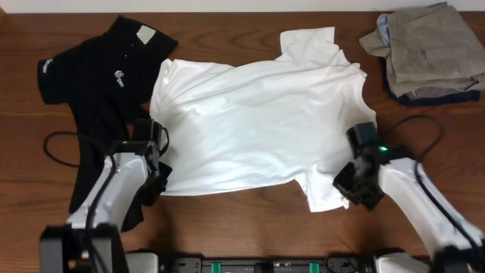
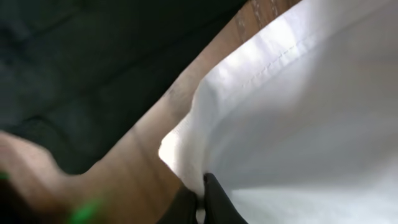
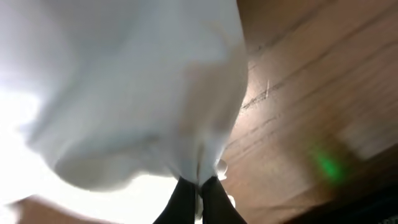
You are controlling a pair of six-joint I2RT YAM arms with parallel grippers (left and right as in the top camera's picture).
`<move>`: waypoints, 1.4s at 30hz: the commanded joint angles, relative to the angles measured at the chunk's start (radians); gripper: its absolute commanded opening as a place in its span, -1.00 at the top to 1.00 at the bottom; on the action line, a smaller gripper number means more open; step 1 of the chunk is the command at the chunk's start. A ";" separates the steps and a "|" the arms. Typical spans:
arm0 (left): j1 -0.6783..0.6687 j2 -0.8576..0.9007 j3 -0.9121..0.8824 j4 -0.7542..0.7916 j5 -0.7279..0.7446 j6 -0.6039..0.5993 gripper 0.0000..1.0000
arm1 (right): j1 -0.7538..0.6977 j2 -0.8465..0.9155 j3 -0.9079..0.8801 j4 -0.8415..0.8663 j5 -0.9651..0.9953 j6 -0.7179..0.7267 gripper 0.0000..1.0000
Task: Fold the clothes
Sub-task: 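Grasp the bottom hem corners with both grippers and lift, then fold the bottom hem up toward the collar with both grippers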
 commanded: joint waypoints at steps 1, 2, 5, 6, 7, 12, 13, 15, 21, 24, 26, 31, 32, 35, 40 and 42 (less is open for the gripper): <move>0.004 -0.063 0.023 -0.034 -0.034 0.039 0.88 | -0.039 -0.100 0.033 -0.022 0.014 -0.058 0.98; 0.004 -0.079 0.023 -0.043 -0.034 0.048 0.88 | -0.050 -0.126 0.033 -0.032 0.014 -0.063 0.98; 0.004 -0.132 0.023 -0.079 -0.035 0.061 0.88 | -0.092 -0.199 0.034 -0.078 0.014 -0.083 0.98; 0.004 -0.148 0.023 -0.090 -0.035 0.062 0.88 | -0.106 -0.219 0.034 -0.093 0.015 -0.089 0.98; 0.004 -0.164 0.023 -0.097 -0.035 0.069 0.88 | -0.121 -0.237 0.034 -0.107 0.014 -0.099 0.98; 0.004 -0.250 0.023 -0.132 -0.055 0.102 0.88 | -0.200 -0.304 0.041 -0.159 0.015 -0.155 0.98; 0.004 -0.264 0.023 -0.138 -0.067 0.102 0.87 | -0.215 -0.313 0.043 -0.163 0.015 -0.165 0.98; 0.004 -0.293 0.023 -0.151 -0.087 0.102 0.88 | -0.238 -0.324 0.043 -0.171 0.013 -0.182 0.98; 0.003 -0.322 0.024 -0.150 -0.081 0.105 0.88 | -0.246 -0.329 0.075 -0.177 0.011 -0.213 0.98; 0.003 -0.322 0.032 -0.125 -0.081 0.105 0.88 | -0.246 -0.329 0.125 -0.177 0.026 -0.243 0.98; 0.003 -0.322 0.045 -0.093 -0.082 0.111 0.87 | -0.247 -0.328 0.157 -0.175 0.047 -0.254 0.98; 0.003 -0.322 0.080 0.020 -0.081 0.165 0.88 | -0.249 -0.319 0.180 -0.110 0.060 -0.268 0.98; 0.003 -0.322 0.082 0.047 -0.081 0.176 0.88 | -0.249 -0.311 0.180 -0.093 0.060 -0.268 0.98; 0.003 -0.320 0.082 0.112 -0.082 0.180 0.88 | -0.249 -0.276 0.180 -0.043 0.060 -0.285 0.98; 0.003 -0.306 0.082 0.205 -0.083 0.211 0.88 | -0.249 -0.200 0.180 0.056 0.059 -0.299 0.98; 0.003 -0.296 0.082 0.248 -0.083 0.218 0.88 | -0.249 -0.171 0.180 0.097 0.058 -0.306 0.98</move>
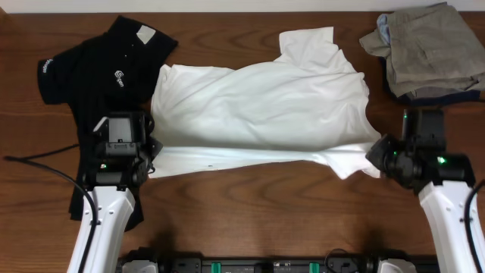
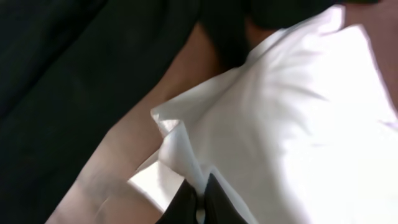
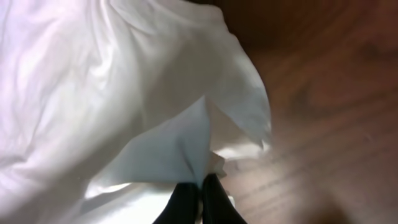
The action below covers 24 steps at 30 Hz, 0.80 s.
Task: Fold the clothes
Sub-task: 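Fold the bottom hem up toward the collar with both grippers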
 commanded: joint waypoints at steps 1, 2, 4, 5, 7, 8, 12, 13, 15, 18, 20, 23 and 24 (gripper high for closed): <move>0.003 0.021 0.018 0.048 -0.035 0.037 0.88 | -0.014 0.040 0.018 0.047 0.035 -0.031 0.98; 0.003 0.030 0.018 0.068 -0.035 0.040 0.88 | -0.014 0.051 0.018 0.068 0.035 -0.031 0.98; 0.003 0.049 0.018 0.103 -0.035 0.040 0.88 | -0.013 0.070 0.018 0.108 0.035 -0.031 0.98; 0.003 0.062 0.018 0.119 -0.035 0.040 0.88 | -0.013 0.081 0.018 0.134 0.035 -0.041 0.98; 0.003 0.088 0.018 0.143 -0.035 0.040 0.88 | -0.013 0.097 0.018 0.174 0.034 -0.055 0.98; 0.003 0.101 0.018 0.152 -0.035 0.040 0.88 | -0.013 0.106 0.018 0.196 0.033 -0.060 0.98; 0.003 0.170 0.018 0.192 -0.035 0.040 0.88 | -0.013 0.142 0.018 0.272 0.021 -0.076 0.98; 0.003 0.186 0.018 0.205 -0.035 0.040 0.88 | -0.013 0.154 0.018 0.288 0.021 -0.076 0.98; 0.003 0.217 0.018 0.239 -0.035 0.040 0.88 | -0.013 0.176 0.018 0.314 0.021 -0.081 0.98; 0.003 0.262 0.018 0.299 -0.035 0.040 0.88 | -0.013 0.216 0.018 0.357 0.021 -0.099 0.98; 0.003 0.293 0.018 0.342 -0.035 0.040 0.88 | -0.013 0.243 0.018 0.385 0.021 -0.101 0.98; 0.003 0.333 0.018 0.392 -0.035 0.040 0.88 | -0.013 0.282 0.018 0.430 0.021 -0.101 0.98; 0.003 0.345 0.018 0.406 -0.035 0.040 0.88 | -0.012 0.293 0.018 0.445 0.021 -0.102 0.98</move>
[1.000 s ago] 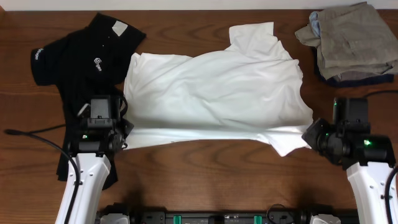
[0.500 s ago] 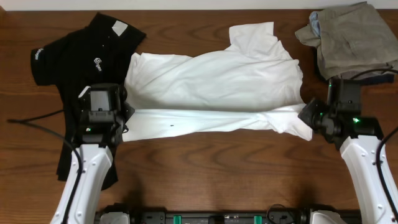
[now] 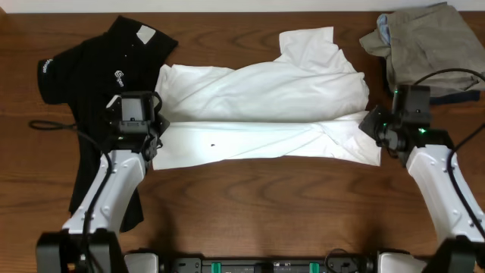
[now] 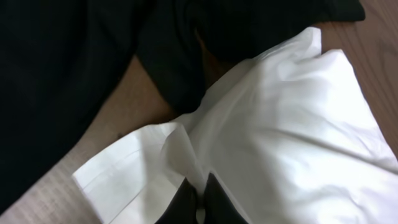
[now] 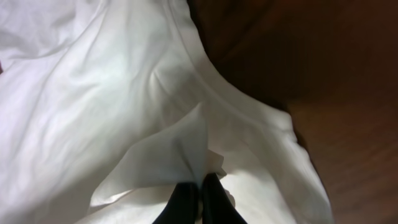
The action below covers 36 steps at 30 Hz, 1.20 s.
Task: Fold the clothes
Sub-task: 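Fold the bottom hem up toward the collar with both grippers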
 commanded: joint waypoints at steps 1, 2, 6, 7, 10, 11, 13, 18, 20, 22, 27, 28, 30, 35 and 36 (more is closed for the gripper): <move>0.003 0.045 0.017 0.038 -0.035 0.014 0.88 | -0.011 0.042 0.018 0.039 0.021 -0.024 0.98; 0.003 0.056 0.017 0.052 -0.035 0.014 0.88 | -0.006 0.055 0.018 0.056 0.021 -0.026 0.98; 0.003 0.094 0.017 0.095 -0.035 0.014 0.88 | 0.010 0.105 0.018 0.105 0.021 -0.029 0.98; 0.003 0.102 0.017 0.105 -0.035 0.014 0.88 | 0.014 0.116 0.018 0.113 0.021 -0.029 0.98; 0.003 0.119 0.017 0.123 -0.035 0.014 0.88 | 0.021 0.145 0.018 0.138 0.021 -0.032 0.98; 0.003 0.125 0.017 0.129 -0.035 0.014 0.88 | 0.023 0.153 0.018 0.149 0.021 -0.033 0.98; 0.003 0.133 0.017 0.140 -0.035 0.014 0.88 | 0.024 0.169 0.018 0.171 0.021 -0.033 0.98; 0.003 0.144 0.017 0.180 -0.035 0.014 0.88 | 0.026 0.188 0.018 0.230 0.021 -0.037 0.98; 0.003 0.148 0.017 0.196 -0.035 0.014 0.88 | 0.026 0.188 0.018 0.247 0.021 -0.037 0.98; 0.003 0.150 0.017 0.203 -0.035 0.014 0.88 | 0.026 0.188 0.018 0.256 0.021 -0.036 0.97; 0.003 0.151 0.017 0.212 -0.035 0.029 -0.38 | 0.026 0.188 0.018 0.257 0.021 -0.037 0.26; 0.003 0.151 0.017 0.217 -0.035 0.048 -0.59 | 0.026 0.188 0.019 0.257 0.021 -0.037 0.21; 0.003 0.150 0.017 0.232 -0.035 0.106 -0.87 | 0.026 0.186 0.022 0.257 0.016 -0.046 0.12; 0.003 0.107 0.039 0.211 -0.027 0.254 -0.96 | 0.026 0.164 0.081 0.188 -0.027 -0.129 -0.05; 0.003 0.088 0.051 0.189 -0.027 0.283 -0.96 | 0.026 0.157 0.113 0.137 -0.026 -0.144 -0.06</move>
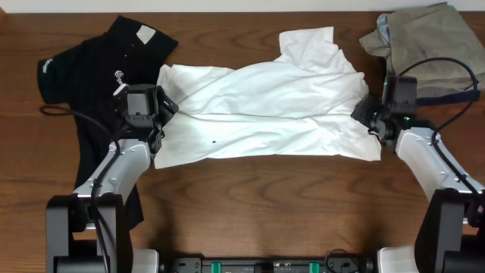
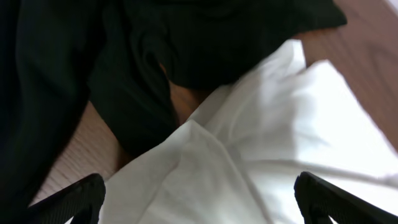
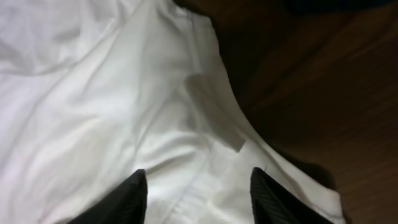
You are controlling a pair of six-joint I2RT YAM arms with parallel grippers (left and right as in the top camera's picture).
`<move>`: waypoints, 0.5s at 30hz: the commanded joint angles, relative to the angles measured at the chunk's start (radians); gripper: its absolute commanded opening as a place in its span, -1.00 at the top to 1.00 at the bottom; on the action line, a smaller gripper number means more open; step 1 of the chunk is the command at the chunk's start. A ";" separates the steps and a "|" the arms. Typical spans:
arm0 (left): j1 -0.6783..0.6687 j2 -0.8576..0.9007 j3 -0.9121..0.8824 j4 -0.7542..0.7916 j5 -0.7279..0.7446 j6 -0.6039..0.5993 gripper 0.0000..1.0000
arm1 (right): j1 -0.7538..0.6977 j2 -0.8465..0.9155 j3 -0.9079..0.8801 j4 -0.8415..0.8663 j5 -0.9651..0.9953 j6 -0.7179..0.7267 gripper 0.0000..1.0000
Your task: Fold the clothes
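Note:
A white T-shirt (image 1: 265,98) lies across the middle of the table, its lower part folded up over itself, with the fold edge along the near side. My left gripper (image 1: 158,114) stands open over the shirt's left edge; in the left wrist view its fingers (image 2: 69,199) are spread wide above white cloth (image 2: 249,155). Over the shirt's right edge my right gripper (image 1: 369,114) is open too, its fingers (image 3: 121,199) apart above the hem (image 3: 205,168). Neither holds anything.
A black polo shirt (image 1: 91,68) lies spread at the left, partly under the left arm and touching the white shirt's left edge. A pile of khaki and grey clothes (image 1: 428,49) sits at the back right corner. Bare wooden table (image 1: 265,205) runs along the near side.
Both grippers, shut on the white shirt's lower corners 1.2 s ago, now stand open, with the cloth lying flat beneath them. Both are a little farther from me.
Both grippers first pinched the white shirt's bottom corners near the front of the table, the shirt spread full length. At each later moment the held hem was farther back, folded over the body. Now the hem lies let go on the shirt's upper half.

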 commanded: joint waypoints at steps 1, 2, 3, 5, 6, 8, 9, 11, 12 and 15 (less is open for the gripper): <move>0.003 -0.067 0.063 -0.050 -0.011 0.152 -0.96 | 0.012 -0.029 0.099 -0.084 -0.018 -0.084 -0.07; 0.003 -0.084 0.082 -0.081 -0.011 0.180 -0.96 | 0.012 -0.031 0.131 -0.128 -0.018 -0.105 -0.09; 0.003 -0.099 0.103 -0.114 -0.011 0.206 -0.96 | 0.013 -0.031 0.166 -0.174 -0.018 -0.124 -0.11; 0.003 -0.124 0.154 -0.191 -0.011 0.258 -0.96 | 0.015 -0.031 0.241 -0.274 -0.019 -0.161 -0.15; 0.002 -0.132 0.184 -0.233 -0.011 0.276 -0.96 | 0.018 -0.031 0.277 -0.319 -0.019 -0.178 -0.18; -0.003 -0.136 0.256 -0.319 -0.004 0.310 -0.96 | 0.024 -0.031 0.349 -0.402 -0.023 -0.210 -0.22; -0.005 -0.133 0.288 -0.347 0.014 0.337 -0.96 | 0.026 -0.031 0.377 -0.430 -0.026 -0.225 -0.23; -0.011 -0.128 0.348 -0.388 0.067 0.380 -0.96 | 0.033 -0.031 0.436 -0.483 -0.027 -0.253 -0.27; -0.015 -0.124 0.374 -0.399 0.080 0.388 -0.96 | 0.035 -0.031 0.458 -0.500 -0.027 -0.264 -0.27; -0.027 -0.097 0.457 -0.435 0.084 0.415 -0.96 | 0.039 -0.031 0.518 -0.539 -0.030 -0.297 -0.27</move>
